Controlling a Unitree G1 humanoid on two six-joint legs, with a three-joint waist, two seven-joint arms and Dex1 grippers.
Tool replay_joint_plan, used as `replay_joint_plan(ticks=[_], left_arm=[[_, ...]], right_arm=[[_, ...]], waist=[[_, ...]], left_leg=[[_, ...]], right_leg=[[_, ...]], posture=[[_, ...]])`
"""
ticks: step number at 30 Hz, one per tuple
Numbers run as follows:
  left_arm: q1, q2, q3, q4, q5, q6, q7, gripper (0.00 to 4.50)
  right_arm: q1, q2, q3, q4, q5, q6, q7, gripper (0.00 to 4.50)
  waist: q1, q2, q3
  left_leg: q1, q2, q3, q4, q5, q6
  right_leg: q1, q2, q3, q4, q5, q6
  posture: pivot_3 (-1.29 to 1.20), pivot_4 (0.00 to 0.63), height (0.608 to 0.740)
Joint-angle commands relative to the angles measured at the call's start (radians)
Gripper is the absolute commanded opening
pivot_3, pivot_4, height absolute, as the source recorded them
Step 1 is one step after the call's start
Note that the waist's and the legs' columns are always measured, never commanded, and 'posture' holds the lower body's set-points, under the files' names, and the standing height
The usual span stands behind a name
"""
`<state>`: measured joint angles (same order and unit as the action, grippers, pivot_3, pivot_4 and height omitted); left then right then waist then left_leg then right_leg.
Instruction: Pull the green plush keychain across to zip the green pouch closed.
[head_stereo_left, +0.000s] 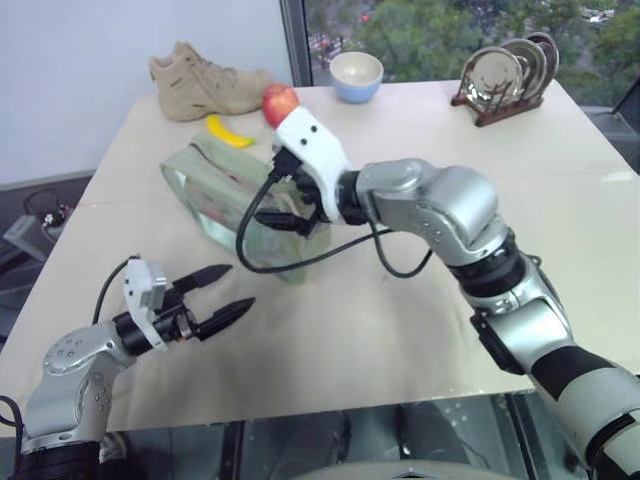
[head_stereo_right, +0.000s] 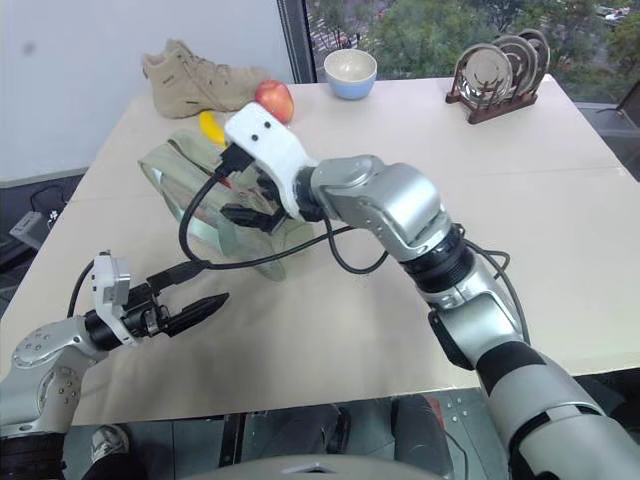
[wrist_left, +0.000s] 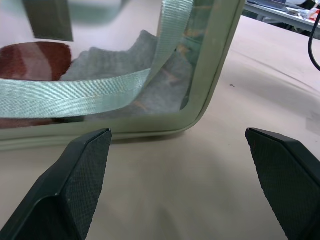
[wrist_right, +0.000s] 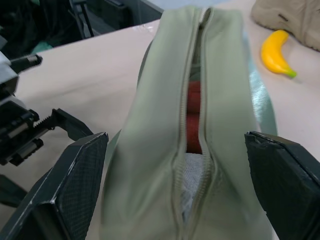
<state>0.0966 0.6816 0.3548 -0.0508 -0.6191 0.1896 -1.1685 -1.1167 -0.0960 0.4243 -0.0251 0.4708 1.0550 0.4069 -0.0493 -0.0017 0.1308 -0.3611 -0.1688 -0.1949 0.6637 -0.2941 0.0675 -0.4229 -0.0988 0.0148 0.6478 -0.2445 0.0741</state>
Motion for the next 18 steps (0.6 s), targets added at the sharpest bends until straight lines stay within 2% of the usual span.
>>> replay_joint_plan(ticks=[1, 3, 4, 5, 9, 10, 12, 14, 18], left_arm=[[0.003, 0.002, 0.027, -0.032, -0.012, -0.016, 0.008, 4.5], [0.001, 0.002, 0.026, -0.03, -0.011, -0.017, 0.009, 4.5], [0.0, 0.003, 0.026, -0.027, -0.01, -0.018, 0.009, 4.5], [-0.003, 0.002, 0.024, -0.024, -0.008, -0.02, 0.01, 4.5], [-0.008, 0.0, 0.021, -0.018, -0.004, -0.025, 0.013, 4.5], [-0.01, -0.001, 0.019, -0.016, -0.003, -0.027, 0.014, 4.5], [-0.015, -0.004, 0.016, -0.01, -0.001, -0.03, 0.016, 4.5], [-0.017, -0.005, 0.014, -0.007, 0.0, -0.032, 0.017, 4.5], [-0.025, -0.01, 0.012, 0.002, 0.003, -0.036, 0.02, 4.5]], right_arm=[[-0.001, 0.023, 0.051, 0.024, -0.063, -0.058, 0.037, 4.44], [0.006, 0.023, 0.071, 0.037, -0.091, -0.074, 0.057, 4.44], [0.009, 0.02, 0.084, 0.047, -0.111, -0.085, 0.065, 3.89], [0.015, 0.011, 0.106, 0.058, -0.137, -0.101, 0.076, 3.78], [0.03, -0.01, 0.148, 0.074, -0.209, -0.151, 0.105, 1.99], [0.033, -0.018, 0.154, 0.071, -0.224, -0.165, 0.117, 1.73], [0.042, -0.059, 0.162, 0.041, -0.257, -0.219, 0.153, 0.78], [0.05, -0.099, 0.158, 0.014, -0.28, -0.262, 0.187, 0.03], [0.086, -0.239, 0.115, -0.055, -0.313, -0.434, 0.308, 0.03]], waist=[[0.0, 0.0, 0.0], [0.0, 0.0, 0.0], [0.0, 0.0, 0.0], [0.001, 0.0, 0.0], [0.005, 0.0, 0.0], [0.006, 0.0, 0.0], [0.009, 0.0, 0.0], [0.012, 0.0, -0.001], [0.013, 0.0, 0.0]], left_leg=[[0.0, 0.0, 0.0, 0.0, 0.0, 0.0], [0.0, 0.0, 0.0, 0.001, 0.0, 0.0], [0.0, 0.0, 0.001, 0.001, 0.0, 0.0], [0.0, 0.0, 0.001, 0.001, 0.0, 0.0], [0.0, 0.0, 0.001, 0.001, 0.0, 0.0], [0.0, 0.0, 0.001, 0.001, 0.0, 0.0], [0.0, 0.0, 0.0, 0.001, 0.0, 0.0], [0.0, 0.0, 0.0, 0.002, 0.0, 0.0], [-0.001, -0.001, -0.001, 0.002, 0.0, 0.0]], right_leg=[[0.0, 0.0, 0.0, 0.0, 0.0, 0.0], [0.0, 0.0, 0.001, 0.001, 0.0, 0.0], [0.0, 0.0, 0.001, 0.001, 0.0, 0.0], [0.0, 0.001, 0.001, 0.001, 0.0, 0.0], [0.0, 0.001, 0.0, 0.001, 0.0, 0.0], [0.0, 0.001, 0.0, 0.001, 0.0, 0.0], [0.0, 0.001, 0.0, 0.001, 0.0, 0.0], [0.0, 0.001, 0.0, 0.001, 0.0, 0.0], [0.0, 0.0, 0.0, -0.001, 0.0, 0.0]], posture=[[0.0, 0.15, 0.74], [0.0, 0.15, 0.74], [0.0, 0.15, 0.74], [0.0, 0.15, 0.74], [0.0, 0.15, 0.74], [0.0, 0.15, 0.74], [0.0, 0.15, 0.74], [0.0, 0.15, 0.74], [0.0, 0.15, 0.74]])
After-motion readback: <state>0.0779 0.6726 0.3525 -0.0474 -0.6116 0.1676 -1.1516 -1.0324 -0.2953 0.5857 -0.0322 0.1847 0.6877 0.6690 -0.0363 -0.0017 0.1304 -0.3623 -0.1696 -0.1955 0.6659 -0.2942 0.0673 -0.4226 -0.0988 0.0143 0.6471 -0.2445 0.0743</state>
